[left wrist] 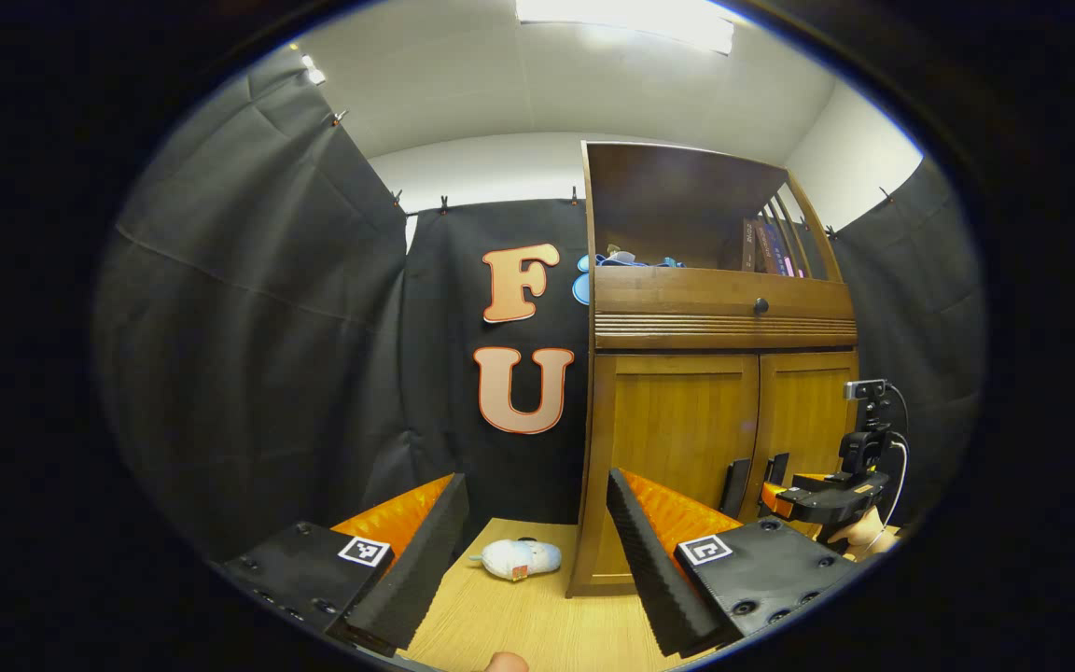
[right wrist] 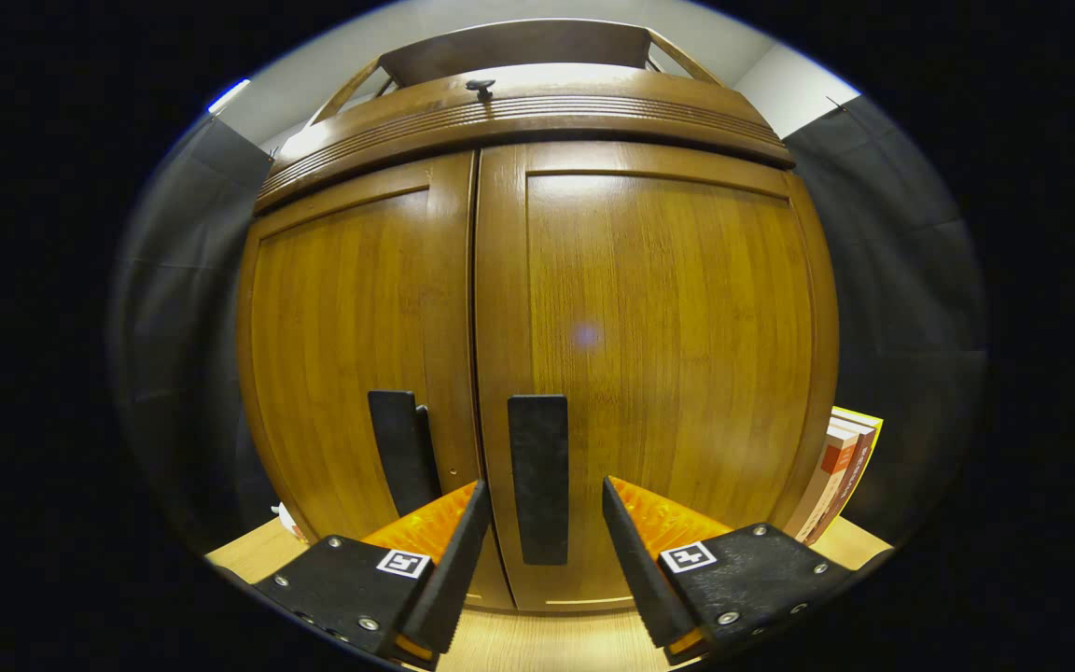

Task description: Open the right door of the double-door shoe cabinet with the right hand, and open the left door with the left hand.

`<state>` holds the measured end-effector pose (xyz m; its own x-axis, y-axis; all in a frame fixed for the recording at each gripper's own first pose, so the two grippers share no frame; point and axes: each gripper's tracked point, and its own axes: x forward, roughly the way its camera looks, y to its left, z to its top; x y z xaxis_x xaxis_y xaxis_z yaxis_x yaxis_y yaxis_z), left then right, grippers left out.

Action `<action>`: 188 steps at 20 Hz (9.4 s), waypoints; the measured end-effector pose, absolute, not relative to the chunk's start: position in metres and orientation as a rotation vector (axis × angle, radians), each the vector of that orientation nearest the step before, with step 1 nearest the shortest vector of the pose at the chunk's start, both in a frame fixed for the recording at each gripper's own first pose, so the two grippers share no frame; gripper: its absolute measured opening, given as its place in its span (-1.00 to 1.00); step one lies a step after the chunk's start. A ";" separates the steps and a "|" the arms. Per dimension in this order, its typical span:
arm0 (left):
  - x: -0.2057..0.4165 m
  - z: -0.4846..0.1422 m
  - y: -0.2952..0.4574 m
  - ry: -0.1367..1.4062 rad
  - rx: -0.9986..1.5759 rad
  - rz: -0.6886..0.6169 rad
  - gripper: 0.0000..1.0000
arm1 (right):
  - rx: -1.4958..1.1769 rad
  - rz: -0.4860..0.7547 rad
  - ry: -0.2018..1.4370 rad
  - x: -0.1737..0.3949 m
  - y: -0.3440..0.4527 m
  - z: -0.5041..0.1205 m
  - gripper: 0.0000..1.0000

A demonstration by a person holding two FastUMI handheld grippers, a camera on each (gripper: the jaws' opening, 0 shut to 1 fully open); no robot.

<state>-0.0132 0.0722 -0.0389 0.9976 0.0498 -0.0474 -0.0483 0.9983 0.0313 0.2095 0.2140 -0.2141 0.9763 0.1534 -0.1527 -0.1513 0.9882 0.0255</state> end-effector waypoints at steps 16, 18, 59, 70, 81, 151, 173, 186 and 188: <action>0.005 -0.060 0.072 0.089 -0.009 0.050 0.89 | 0.054 0.156 0.212 0.209 0.211 -0.228 -0.47; 0.004 -0.056 0.069 0.084 -0.002 0.049 0.99 | 0.062 0.169 0.218 0.198 0.208 -0.228 -0.49; -0.040 -0.055 -0.082 0.100 0.018 -0.116 0.99 | -0.022 -0.003 0.196 0.032 -0.048 -0.190 -0.91; -0.015 -0.077 -0.132 0.142 0.030 -0.139 0.89 | 0.021 0.146 0.177 0.042 -0.100 -0.187 -1.00; 0.023 -0.107 -0.182 0.158 0.003 -0.198 0.97 | 0.003 0.229 0.152 0.048 -0.120 -0.191 -0.82; 0.023 -0.207 -0.089 0.309 -0.034 -0.319 -0.45 | 0.026 0.052 0.007 -0.035 -0.040 -0.087 0.97; 0.006 -0.196 0.005 0.312 0.039 -0.277 -0.87 | 0.013 0.185 0.009 -0.007 0.074 -0.090 0.96; 0.015 -0.194 0.061 0.300 0.013 -0.241 -0.84 | 0.000 0.220 0.026 0.019 0.114 -0.100 0.85; 0.017 -0.192 0.066 0.297 0.003 -0.249 -0.85 | 0.001 0.228 0.030 0.022 0.122 -0.101 0.85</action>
<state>0.0166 0.0660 -0.1925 0.9260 -0.2420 -0.2898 0.2429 0.9695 -0.0334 0.0217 0.1216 -0.1007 0.9737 0.2260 -0.0292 -0.2259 0.9741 0.0046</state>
